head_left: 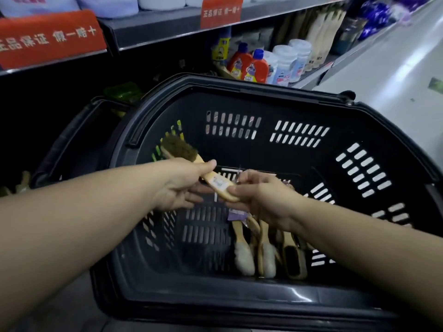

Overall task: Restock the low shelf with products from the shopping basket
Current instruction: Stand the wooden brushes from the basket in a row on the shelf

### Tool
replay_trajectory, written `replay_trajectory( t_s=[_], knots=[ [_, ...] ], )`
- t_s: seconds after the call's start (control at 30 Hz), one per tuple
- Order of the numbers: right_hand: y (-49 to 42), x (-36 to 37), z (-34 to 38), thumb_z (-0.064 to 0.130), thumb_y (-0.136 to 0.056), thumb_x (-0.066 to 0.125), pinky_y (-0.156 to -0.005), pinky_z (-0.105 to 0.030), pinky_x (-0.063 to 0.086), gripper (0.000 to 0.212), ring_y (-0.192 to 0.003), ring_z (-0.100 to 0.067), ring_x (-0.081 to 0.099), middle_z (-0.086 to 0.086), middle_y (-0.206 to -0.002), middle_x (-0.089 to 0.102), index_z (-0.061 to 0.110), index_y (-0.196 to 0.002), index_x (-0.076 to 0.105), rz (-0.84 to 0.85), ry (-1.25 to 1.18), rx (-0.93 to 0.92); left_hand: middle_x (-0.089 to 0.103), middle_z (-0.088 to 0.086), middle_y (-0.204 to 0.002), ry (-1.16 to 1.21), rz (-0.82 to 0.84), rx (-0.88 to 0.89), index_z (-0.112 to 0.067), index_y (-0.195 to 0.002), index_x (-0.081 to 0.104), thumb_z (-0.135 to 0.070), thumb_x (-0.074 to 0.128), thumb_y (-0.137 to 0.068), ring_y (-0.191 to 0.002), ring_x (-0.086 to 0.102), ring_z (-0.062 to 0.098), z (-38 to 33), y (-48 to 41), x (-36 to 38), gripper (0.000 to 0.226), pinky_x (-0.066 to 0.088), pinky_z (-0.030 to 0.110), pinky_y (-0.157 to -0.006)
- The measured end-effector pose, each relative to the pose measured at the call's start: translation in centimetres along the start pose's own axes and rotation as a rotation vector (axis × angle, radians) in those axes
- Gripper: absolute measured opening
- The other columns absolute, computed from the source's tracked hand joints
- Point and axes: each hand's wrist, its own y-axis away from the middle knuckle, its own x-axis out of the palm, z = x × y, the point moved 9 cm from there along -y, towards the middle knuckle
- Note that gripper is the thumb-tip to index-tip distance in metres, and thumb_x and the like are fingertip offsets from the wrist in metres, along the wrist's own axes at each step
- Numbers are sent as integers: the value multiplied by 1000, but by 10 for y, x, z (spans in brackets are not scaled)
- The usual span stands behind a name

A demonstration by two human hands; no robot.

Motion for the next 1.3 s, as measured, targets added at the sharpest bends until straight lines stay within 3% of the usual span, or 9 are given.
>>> replay_trajectory(
  t_s=[0.2, 0.27, 0.37, 0.6, 0.73, 0.83, 0.97, 1.1, 1.3],
  knots=[
    [-20, 3, -24, -2, -86, 59, -73, -27, 57, 22, -76, -15, 68, -8, -84, 67, 15, -79, 47, 199, 376, 36, 69, 12, -99, 141, -105, 126, -2, -134, 40, -2, 39, -97, -89, 65, 23, -14, 3, -13, 37, 50, 39, -81],
    [-29, -28, -38, 4, -89, 56, -78, -29, 52, 16, -89, -16, 63, -5, -99, 62, 19, -94, 52, 223, 1102, 35, 69, 8, -89, 140, -103, 130, -6, -139, 35, -4, 39, -97, -82, 64, 20, -14, 2, -13, 42, 51, 42, -73],
    [-37, -91, -93, 13, -92, 50, -92, -38, 43, 47, -117, -29, 49, -11, -133, 47, 21, -136, 39, 419, 2075, 231, 70, 7, -85, 158, -77, 125, -10, -139, 36, -7, 41, -98, -80, 65, 20, -14, 1, -13, 41, 52, 44, -66],
    [-46, -106, -132, 13, -93, 48, -108, -47, 27, 47, -137, -35, 24, -17, -153, 20, 11, -140, 40, 552, 2396, -5, 71, 5, -82, 104, -32, 136, -11, -123, 52, -6, 42, -97, -78, 66, 17, -14, 0, -6, 27, 54, 38, -65],
    [-42, -98, -113, 20, -94, 45, -103, -42, 37, 35, -125, -31, 44, -15, -133, 49, 9, -127, 52, 475, 2214, 89, 66, 7, -82, 68, -34, 134, -10, -113, 55, -5, 42, -97, -71, 62, 16, -12, 1, -5, 21, 53, 32, -61],
    [-39, -75, -55, 25, -93, 49, -77, -23, 42, 16, -92, -16, 56, 2, -101, 59, 22, -108, 54, 280, 1829, -75, 56, 6, -75, 64, -55, 140, -8, -102, 56, -3, 43, -96, -62, 53, 13, -12, 0, -7, 14, 53, 28, -58],
    [-28, -62, 19, 29, -91, 56, -55, -16, 46, 21, -70, -9, 60, 3, -90, 60, 25, -110, 47, -34, 1008, -133, 53, 5, -72, 107, -116, 181, -8, -110, 53, -7, 45, -97, -62, 51, 12, -19, -1, -13, 15, 50, 25, -53],
    [-21, -31, 43, 24, -93, 51, -55, -21, 45, 24, -53, -7, 45, 1, -71, 51, 11, -114, 54, -3, 183, -176, 54, 5, -77, 150, -123, 248, -9, -112, 52, -8, 47, -96, -66, 53, 13, -27, 1, -12, 16, 50, 28, -60],
    [-11, 14, 43, 36, -100, 24, -66, -32, 53, 44, -66, -21, 59, -7, -77, 64, 9, -97, 60, 183, 110, -199, 68, 12, -110, 198, 39, 343, -15, -123, 48, -7, 40, -99, -94, 67, 24, -38, 6, 6, 27, 57, 37, -76]
  ],
)
